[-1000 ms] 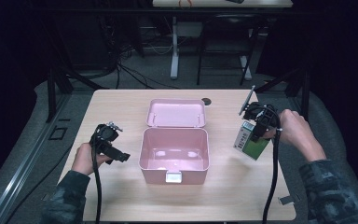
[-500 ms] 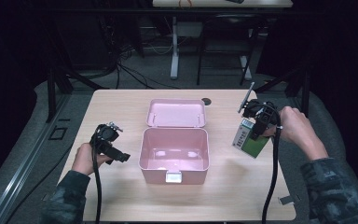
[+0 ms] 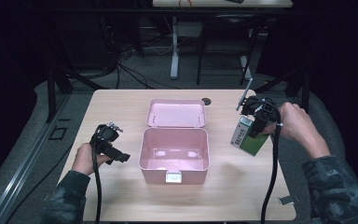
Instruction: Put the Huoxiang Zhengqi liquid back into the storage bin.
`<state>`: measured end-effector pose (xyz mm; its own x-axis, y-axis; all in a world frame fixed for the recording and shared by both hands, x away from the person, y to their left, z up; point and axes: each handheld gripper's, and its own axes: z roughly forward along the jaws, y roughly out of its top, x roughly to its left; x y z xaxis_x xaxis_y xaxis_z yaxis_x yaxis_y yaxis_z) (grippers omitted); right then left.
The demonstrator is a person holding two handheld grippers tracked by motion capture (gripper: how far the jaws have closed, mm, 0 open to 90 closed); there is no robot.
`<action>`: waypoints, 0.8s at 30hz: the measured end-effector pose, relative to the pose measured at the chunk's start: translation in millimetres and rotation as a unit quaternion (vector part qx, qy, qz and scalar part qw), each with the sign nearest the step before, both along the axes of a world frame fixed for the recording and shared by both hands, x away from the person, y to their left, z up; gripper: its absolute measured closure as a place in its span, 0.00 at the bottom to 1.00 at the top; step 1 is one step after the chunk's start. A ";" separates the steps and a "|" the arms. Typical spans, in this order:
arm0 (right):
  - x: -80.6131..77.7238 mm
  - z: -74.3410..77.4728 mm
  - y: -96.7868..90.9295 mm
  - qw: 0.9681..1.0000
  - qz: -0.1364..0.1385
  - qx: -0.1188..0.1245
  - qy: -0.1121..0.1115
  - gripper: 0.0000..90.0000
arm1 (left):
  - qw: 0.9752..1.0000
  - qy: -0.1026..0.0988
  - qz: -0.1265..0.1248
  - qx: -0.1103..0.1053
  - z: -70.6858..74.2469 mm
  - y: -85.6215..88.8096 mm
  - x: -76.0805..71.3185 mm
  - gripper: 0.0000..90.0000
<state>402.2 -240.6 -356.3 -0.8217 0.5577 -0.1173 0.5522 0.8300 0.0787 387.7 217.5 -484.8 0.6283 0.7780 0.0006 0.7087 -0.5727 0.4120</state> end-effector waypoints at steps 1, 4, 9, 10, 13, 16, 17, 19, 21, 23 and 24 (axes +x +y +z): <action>-0.5 1.9 1.0 1.000 0.003 0.000 -0.001 0.70 | 1.000 0.001 0.000 0.001 -0.4 -0.1 0.0 0.01; -1.9 8.2 4.0 1.000 0.007 -0.001 -0.006 0.70 | 1.000 0.001 -0.001 0.002 -1.2 -0.5 0.3 0.01; -4.4 19.4 8.2 1.000 0.018 0.002 -0.014 0.70 | 1.000 0.005 -0.001 0.004 -2.3 -0.6 0.5 0.01; -4.8 21.7 9.0 1.000 0.018 0.002 -0.014 0.70 | 1.000 0.005 0.000 0.003 -2.5 -0.6 0.6 0.01; -5.6 27.2 10.8 1.000 0.022 0.003 -0.016 0.70 | 1.000 0.004 0.000 0.004 -2.7 -0.8 0.6 0.01; -6.4 31.6 12.1 1.000 0.026 -0.002 -0.018 0.70 | 1.000 0.004 -0.001 0.005 -2.8 -0.8 0.7 0.01; -6.7 33.0 12.4 0.999 0.026 -0.002 -0.019 0.70 | 1.000 0.005 -0.001 0.005 -3.1 -0.7 0.9 0.01; -7.5 35.7 12.8 0.999 0.028 0.000 -0.021 0.70 | 1.000 0.005 0.000 0.006 -3.6 -0.6 1.1 0.01; -8.0 38.8 12.9 0.999 0.030 -0.001 -0.022 0.70 | 1.000 0.006 -0.001 0.006 -4.0 -0.7 1.3 0.01; -8.6 41.3 13.2 0.999 0.031 -0.002 -0.024 0.70 | 1.000 0.007 -0.001 0.006 -4.0 -1.0 1.2 0.01; -9.1 42.5 13.4 0.999 0.030 -0.002 -0.025 0.70 | 1.000 0.007 -0.001 0.006 -4.0 -1.1 1.2 0.01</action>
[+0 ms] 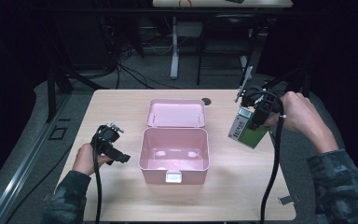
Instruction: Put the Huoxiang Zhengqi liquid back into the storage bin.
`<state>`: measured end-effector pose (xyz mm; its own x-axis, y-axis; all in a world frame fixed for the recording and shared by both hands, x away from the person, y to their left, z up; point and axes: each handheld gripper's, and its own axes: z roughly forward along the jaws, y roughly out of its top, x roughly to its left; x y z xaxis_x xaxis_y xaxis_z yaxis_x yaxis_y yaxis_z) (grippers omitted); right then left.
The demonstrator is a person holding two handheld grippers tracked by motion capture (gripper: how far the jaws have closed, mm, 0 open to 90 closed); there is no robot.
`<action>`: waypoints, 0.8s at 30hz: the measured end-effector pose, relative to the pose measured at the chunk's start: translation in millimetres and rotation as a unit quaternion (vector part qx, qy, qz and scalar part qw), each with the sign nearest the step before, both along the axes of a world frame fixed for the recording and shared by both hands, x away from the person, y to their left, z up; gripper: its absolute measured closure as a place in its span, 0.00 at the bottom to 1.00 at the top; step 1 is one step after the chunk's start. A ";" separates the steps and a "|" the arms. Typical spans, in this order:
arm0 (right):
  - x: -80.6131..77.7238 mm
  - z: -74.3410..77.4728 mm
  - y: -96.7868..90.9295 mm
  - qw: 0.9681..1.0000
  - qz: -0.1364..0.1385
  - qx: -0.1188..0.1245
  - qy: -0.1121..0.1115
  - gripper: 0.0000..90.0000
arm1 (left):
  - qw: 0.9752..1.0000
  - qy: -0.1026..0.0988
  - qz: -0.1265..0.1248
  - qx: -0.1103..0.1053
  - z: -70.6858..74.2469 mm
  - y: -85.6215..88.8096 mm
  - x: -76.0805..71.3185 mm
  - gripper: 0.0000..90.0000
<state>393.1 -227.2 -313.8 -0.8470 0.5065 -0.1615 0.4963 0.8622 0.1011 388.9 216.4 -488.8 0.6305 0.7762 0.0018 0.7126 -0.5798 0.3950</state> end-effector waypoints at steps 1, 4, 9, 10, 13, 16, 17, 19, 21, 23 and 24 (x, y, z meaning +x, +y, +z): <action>-0.4 1.9 0.2 1.000 0.002 -0.001 -0.001 0.70 | 1.000 0.000 0.000 0.000 0.0 -0.1 0.0 0.01; -1.8 5.4 0.8 1.000 0.003 -0.001 -0.003 0.70 | 1.000 0.001 0.000 0.000 -0.2 -0.1 0.0 0.01; -4.2 11.0 2.6 1.000 0.008 -0.001 -0.005 0.70 | 1.000 0.001 -0.002 0.000 -0.4 -0.1 0.1 0.01; -4.6 12.3 3.2 1.000 0.009 -0.001 -0.007 0.70 | 1.000 0.001 -0.002 0.001 -0.3 -0.1 0.1 0.01; -5.3 15.2 4.8 1.000 0.011 -0.003 -0.008 0.70 | 1.000 0.001 -0.001 0.001 -0.1 0.0 -0.1 0.01; -6.2 18.8 6.8 1.000 0.013 -0.003 -0.010 0.70 | 1.000 0.001 0.000 0.001 -0.1 0.1 0.0 0.01; -6.7 21.0 8.1 1.000 0.015 -0.004 -0.011 0.70 | 1.000 0.002 -0.001 0.001 -0.1 0.1 0.0 0.01; -7.2 23.1 9.2 1.000 0.017 -0.004 -0.012 0.70 | 1.000 0.002 -0.001 0.001 -0.3 0.1 0.1 0.01; -8.0 25.8 11.0 1.000 0.019 -0.004 -0.014 0.70 | 1.000 0.002 -0.001 0.001 -0.5 0.1 0.3 0.01; -8.7 28.1 12.8 1.000 0.022 -0.003 -0.016 0.70 | 1.000 0.002 -0.001 0.001 -0.6 0.2 0.2 0.01; -9.0 29.2 13.5 1.000 0.024 -0.003 -0.017 0.70 | 1.000 0.001 -0.001 0.001 -0.9 0.3 0.3 0.01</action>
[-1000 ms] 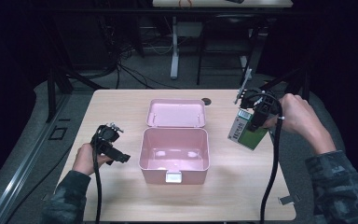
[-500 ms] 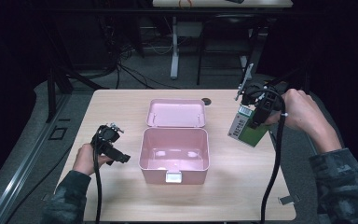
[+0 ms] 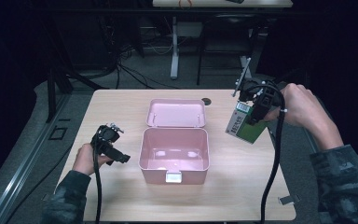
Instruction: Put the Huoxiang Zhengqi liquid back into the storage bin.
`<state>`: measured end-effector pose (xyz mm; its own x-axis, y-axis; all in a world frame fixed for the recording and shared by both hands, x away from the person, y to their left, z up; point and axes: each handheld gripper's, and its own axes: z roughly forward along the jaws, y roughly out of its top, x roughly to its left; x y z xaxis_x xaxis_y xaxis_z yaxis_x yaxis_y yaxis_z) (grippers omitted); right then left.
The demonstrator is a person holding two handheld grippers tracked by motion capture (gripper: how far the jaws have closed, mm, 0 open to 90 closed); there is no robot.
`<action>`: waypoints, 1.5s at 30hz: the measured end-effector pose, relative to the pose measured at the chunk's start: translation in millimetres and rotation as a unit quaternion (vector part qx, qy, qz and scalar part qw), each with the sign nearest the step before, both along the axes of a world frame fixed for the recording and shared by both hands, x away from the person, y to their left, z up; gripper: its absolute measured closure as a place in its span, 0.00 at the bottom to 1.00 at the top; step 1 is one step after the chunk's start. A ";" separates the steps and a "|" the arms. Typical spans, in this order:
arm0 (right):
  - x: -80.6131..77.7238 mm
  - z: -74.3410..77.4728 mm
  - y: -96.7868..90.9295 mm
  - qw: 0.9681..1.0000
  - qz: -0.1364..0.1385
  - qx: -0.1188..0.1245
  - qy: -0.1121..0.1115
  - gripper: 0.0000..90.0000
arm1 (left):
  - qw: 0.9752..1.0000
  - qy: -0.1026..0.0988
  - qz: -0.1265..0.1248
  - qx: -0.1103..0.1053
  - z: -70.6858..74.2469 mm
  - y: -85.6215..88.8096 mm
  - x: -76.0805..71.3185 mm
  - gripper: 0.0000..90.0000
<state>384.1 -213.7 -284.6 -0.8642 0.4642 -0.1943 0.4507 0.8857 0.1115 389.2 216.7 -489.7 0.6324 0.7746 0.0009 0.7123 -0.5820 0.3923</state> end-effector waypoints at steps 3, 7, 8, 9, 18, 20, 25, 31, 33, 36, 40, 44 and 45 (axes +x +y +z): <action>-0.9 2.9 2.6 1.000 0.001 0.000 -0.001 0.70 | 1.000 0.000 0.001 0.000 0.0 -0.1 -0.1 0.01; -1.3 6.3 5.2 1.000 0.006 0.001 -0.004 0.70 | 1.000 0.001 0.000 0.001 0.0 -0.2 0.1 0.01; -1.4 7.0 5.8 1.000 0.007 0.001 -0.005 0.70 | 1.000 0.001 0.000 0.001 0.0 -0.2 0.1 0.01; -1.5 7.8 6.6 1.000 0.007 0.001 -0.006 0.70 | 1.000 0.001 0.000 0.002 0.0 -0.2 0.1 0.01; -3.2 17.1 20.1 1.000 0.024 0.003 -0.013 0.70 | 1.000 0.002 -0.002 0.002 -1.3 -1.4 0.0 0.01; -3.9 19.6 24.4 0.999 0.030 0.005 -0.015 0.70 | 1.000 0.003 -0.002 0.003 -1.5 -1.4 0.0 0.01; -4.7 23.9 35.4 0.999 0.042 0.011 -0.018 0.70 | 1.000 0.003 -0.001 0.002 -1.4 -0.8 0.1 0.01; -5.1 25.5 46.6 0.998 0.056 0.014 -0.017 0.70 | 1.000 0.004 -0.002 0.003 -2.5 -0.5 0.7 0.01; -4.9 25.8 49.8 0.998 0.060 0.016 -0.018 0.70 | 1.000 0.005 -0.002 0.003 -2.7 -0.5 0.8 0.01; -4.9 26.2 55.6 0.997 0.068 0.017 -0.018 0.70 | 1.000 0.006 -0.001 0.003 -3.1 -0.6 0.8 0.01; -4.9 26.0 63.8 0.997 0.078 0.019 -0.017 0.70 | 1.000 0.006 -0.003 0.004 -2.9 -0.5 0.7 0.01; -5.6 25.1 69.4 0.996 0.086 0.024 -0.014 0.70 | 1.000 0.006 -0.003 0.004 -2.9 -0.5 0.6 0.01; -6.0 24.7 70.4 0.996 0.086 0.025 -0.014 0.70 | 1.000 0.006 -0.003 0.004 -3.0 -0.5 0.7 0.01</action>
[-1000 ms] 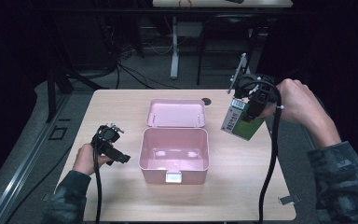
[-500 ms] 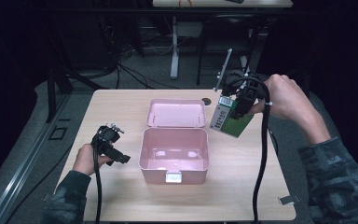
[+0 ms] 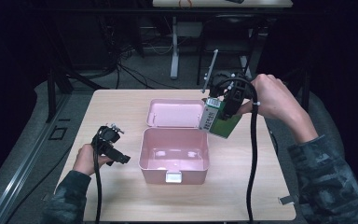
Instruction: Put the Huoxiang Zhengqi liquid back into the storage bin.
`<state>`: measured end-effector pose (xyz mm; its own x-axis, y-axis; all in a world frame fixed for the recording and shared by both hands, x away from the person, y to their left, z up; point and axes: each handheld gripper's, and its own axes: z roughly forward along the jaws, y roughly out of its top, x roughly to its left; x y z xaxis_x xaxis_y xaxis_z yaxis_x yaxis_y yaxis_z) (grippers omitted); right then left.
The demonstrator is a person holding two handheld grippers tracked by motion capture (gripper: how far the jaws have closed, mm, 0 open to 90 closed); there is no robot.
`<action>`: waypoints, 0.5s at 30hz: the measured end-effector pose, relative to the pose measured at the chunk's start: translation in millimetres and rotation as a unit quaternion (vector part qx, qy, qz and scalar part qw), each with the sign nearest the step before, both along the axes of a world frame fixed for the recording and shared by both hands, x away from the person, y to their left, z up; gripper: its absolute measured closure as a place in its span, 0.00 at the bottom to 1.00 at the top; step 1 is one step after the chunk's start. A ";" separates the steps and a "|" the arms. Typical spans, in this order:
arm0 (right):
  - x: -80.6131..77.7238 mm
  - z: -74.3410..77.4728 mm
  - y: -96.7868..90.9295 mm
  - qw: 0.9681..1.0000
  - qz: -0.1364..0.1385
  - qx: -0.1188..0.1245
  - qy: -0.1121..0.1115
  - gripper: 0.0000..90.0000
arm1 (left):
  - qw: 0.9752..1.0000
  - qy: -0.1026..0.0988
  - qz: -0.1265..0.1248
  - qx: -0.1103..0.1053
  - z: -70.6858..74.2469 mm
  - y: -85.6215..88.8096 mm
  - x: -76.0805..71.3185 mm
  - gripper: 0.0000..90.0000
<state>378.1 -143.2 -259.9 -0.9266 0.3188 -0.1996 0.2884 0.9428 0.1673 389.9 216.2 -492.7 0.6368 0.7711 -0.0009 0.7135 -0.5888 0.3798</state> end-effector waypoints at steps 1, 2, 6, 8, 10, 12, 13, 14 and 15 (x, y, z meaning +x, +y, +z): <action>-0.3 -0.4 1.5 1.000 0.002 0.001 0.000 0.70 | 1.000 0.000 0.000 0.000 0.0 0.1 0.1 0.01; -0.2 -0.8 3.1 1.000 0.005 0.000 0.001 0.70 | 1.000 0.000 0.000 0.001 -0.1 0.1 0.2 0.01; -0.7 -2.7 10.5 1.000 0.013 0.002 0.003 0.70 | 1.000 0.000 0.001 0.001 -0.3 0.1 0.1 0.01; -1.0 -3.9 14.5 1.000 0.018 0.003 0.004 0.70 | 1.000 0.001 0.001 0.000 -0.2 0.3 0.2 0.01; -1.2 -5.4 19.1 1.000 0.025 0.004 0.005 0.70 | 1.000 0.001 0.002 0.001 -0.4 0.5 0.3 0.01; -1.4 -7.0 23.4 1.000 0.030 0.004 0.007 0.70 | 1.000 0.001 0.001 0.001 -0.9 0.4 0.4 0.01; -1.4 -8.3 27.2 0.999 0.035 0.005 0.009 0.70 | 1.000 0.001 0.002 0.001 -1.1 0.4 0.4 0.01; -1.3 -9.1 29.0 0.999 0.037 0.006 0.009 0.70 | 1.000 0.001 0.002 0.001 -1.3 0.3 0.5 0.01; -1.2 -9.7 30.9 0.999 0.039 0.006 0.011 0.70 | 1.000 0.001 0.001 0.000 -1.9 0.5 0.7 0.01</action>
<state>376.9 -112.3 -269.7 -0.9528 0.2472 -0.1761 0.2171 0.9606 0.1738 390.5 216.8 -494.5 0.6351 0.7724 -0.0012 0.7154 -0.5876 0.3781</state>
